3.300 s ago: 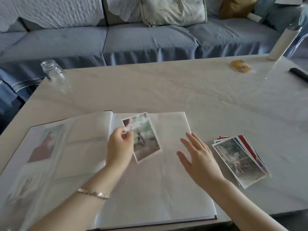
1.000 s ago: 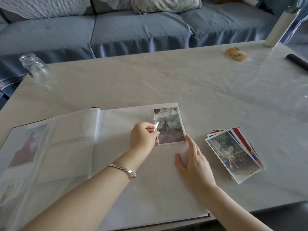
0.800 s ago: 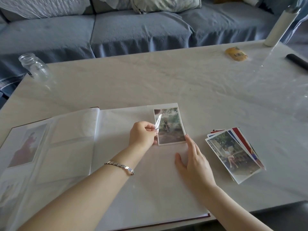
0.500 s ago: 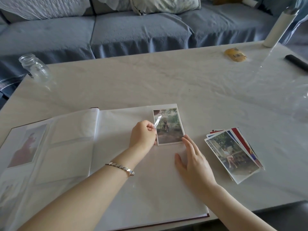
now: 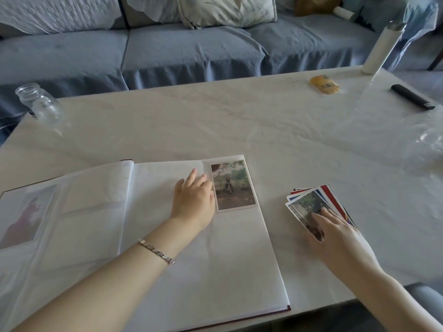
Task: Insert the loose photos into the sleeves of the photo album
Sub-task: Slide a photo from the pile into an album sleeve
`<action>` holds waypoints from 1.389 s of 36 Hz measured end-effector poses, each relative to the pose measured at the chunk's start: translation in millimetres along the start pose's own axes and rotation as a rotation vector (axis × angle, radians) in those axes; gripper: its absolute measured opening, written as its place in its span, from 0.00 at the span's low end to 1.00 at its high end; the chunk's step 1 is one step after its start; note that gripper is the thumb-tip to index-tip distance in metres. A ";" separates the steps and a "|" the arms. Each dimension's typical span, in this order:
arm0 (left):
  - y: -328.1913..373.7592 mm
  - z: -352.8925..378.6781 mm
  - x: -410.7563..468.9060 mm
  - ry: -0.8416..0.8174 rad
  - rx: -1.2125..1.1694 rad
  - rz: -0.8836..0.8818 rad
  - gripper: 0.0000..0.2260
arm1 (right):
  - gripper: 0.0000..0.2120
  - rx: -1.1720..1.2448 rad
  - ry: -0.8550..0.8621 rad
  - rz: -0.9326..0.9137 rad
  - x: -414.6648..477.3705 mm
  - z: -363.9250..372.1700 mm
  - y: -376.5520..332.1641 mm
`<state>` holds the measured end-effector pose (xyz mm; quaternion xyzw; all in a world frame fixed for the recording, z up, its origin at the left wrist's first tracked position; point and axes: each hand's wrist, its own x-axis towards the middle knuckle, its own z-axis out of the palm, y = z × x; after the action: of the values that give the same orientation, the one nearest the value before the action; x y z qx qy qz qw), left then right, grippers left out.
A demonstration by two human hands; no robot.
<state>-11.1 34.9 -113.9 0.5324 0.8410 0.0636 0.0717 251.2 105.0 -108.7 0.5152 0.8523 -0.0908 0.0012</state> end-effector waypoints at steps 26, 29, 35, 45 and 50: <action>18.1 -40.8 -78.3 -0.113 -1.233 -0.290 0.11 | 0.17 0.331 0.258 -0.747 -19.8 -9.5 -113.8; -3.9 -37.5 -77.9 0.040 -1.052 -0.333 0.10 | 0.20 0.350 0.169 -0.672 -19.3 -4.1 -108.9; -45.5 -36.7 -85.3 0.170 -0.880 -0.375 0.14 | 0.32 0.305 -0.023 -0.310 -12.5 4.7 -81.5; -55.6 -29.3 -102.7 0.211 -0.644 -0.347 0.10 | 0.30 0.326 -0.209 -0.128 -24.7 24.1 -69.9; -55.5 -32.4 -102.1 0.296 -0.573 -0.263 0.13 | 0.29 0.342 -0.194 -0.101 -27.6 27.9 -70.6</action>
<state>-23.2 -82.1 -86.9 0.3625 0.8517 0.3640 0.1030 199.6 44.4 -122.6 0.4533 0.8451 -0.2832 -0.0087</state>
